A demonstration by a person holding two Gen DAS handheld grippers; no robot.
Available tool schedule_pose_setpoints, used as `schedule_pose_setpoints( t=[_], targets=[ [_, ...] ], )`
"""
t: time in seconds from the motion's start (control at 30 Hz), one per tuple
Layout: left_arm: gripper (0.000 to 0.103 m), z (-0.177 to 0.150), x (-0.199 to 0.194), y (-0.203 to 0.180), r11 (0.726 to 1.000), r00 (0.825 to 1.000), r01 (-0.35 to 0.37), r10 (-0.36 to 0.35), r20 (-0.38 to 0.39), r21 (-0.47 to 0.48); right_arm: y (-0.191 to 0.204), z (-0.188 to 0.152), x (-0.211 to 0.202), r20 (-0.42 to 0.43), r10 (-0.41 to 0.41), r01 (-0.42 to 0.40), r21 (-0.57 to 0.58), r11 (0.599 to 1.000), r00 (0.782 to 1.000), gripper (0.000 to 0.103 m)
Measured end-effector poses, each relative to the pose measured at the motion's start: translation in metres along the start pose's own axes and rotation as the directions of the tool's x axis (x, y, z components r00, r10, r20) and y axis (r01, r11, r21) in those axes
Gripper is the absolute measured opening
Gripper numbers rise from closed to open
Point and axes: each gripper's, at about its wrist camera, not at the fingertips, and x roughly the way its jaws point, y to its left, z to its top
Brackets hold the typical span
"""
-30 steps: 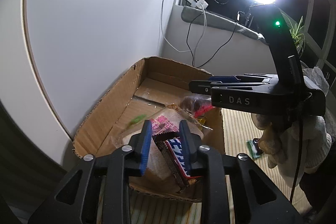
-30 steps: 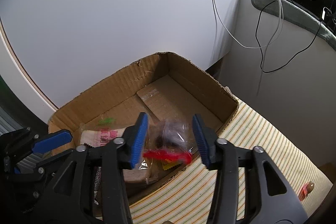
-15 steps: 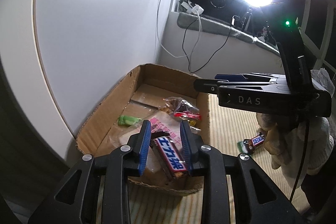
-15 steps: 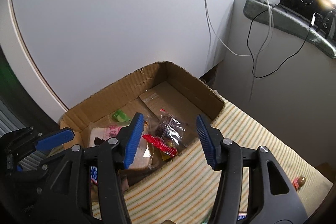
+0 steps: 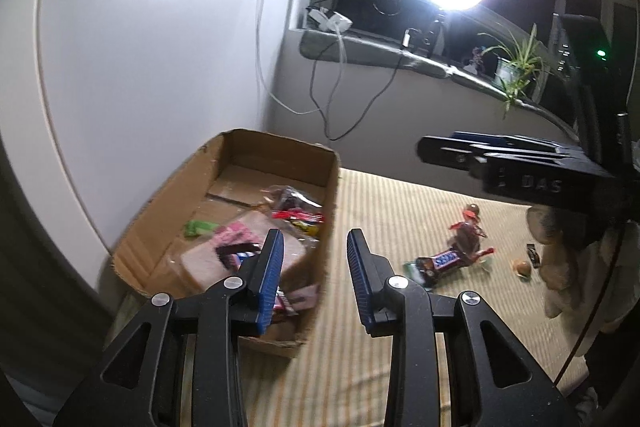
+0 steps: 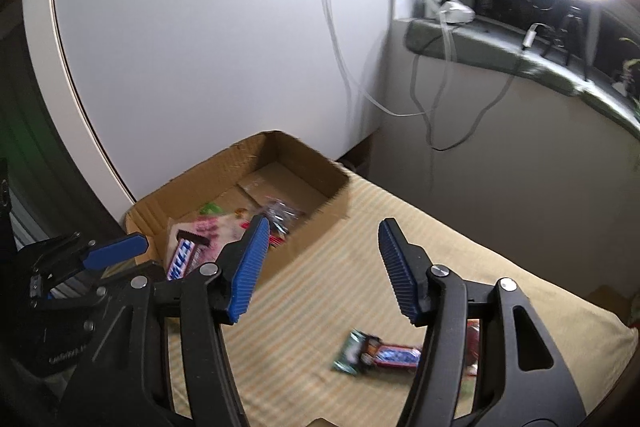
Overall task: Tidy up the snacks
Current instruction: 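Grasp a Snickers bar with the left gripper while the right gripper approaches the round chocolate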
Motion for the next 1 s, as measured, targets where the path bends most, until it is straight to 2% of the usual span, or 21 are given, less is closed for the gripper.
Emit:
schedule_pose_setpoints(
  t=[0.2, 0.3, 0.4, 0.6, 0.73, 0.87, 1.0],
  targets=[
    [0.032, -0.004, 0.008, -0.026, 0.999, 0.999, 0.049, -0.048, -0.023, 0.021, -0.034, -0.024, -0.035, 0.01, -0.064, 0.064, 0.044, 0.997, 0.998, 0.06],
    [0.043, -0.008, 0.012, -0.039, 0.997, 0.997, 0.071, -0.069, -0.038, 0.035, -0.054, -0.04, -0.052, 0.004, -0.105, 0.105, 0.068, 0.992, 0.994, 0.062],
    [0.043, -0.012, 0.02, -0.054, 0.994, 0.994, 0.099, -0.096, -0.059, 0.049, -0.076, -0.057, -0.067, -0.002, -0.144, 0.144, 0.103, 0.984, 0.99, 0.068],
    [0.043, -0.018, 0.035, -0.076, 0.986, 0.985, 0.145, -0.137, -0.102, 0.077, -0.122, -0.098, -0.094, -0.046, -0.233, 0.238, 0.172, 0.956, 0.971, 0.069],
    [0.051, -0.022, 0.046, -0.092, 0.978, 0.977, 0.18, -0.165, -0.134, 0.104, -0.148, -0.128, -0.105, -0.095, -0.296, 0.309, 0.187, 0.933, 0.951, 0.075],
    [0.051, -0.025, 0.059, -0.105, 0.969, 0.968, 0.21, -0.186, -0.17, 0.133, -0.171, -0.155, -0.107, -0.141, -0.305, 0.33, 0.213, 0.92, 0.942, 0.075],
    [0.051, -0.027, 0.073, -0.116, 0.959, 0.958, 0.238, -0.205, -0.203, 0.154, -0.178, -0.172, -0.104, -0.164, -0.284, 0.315, 0.215, 0.924, 0.945, 0.075]
  ],
)
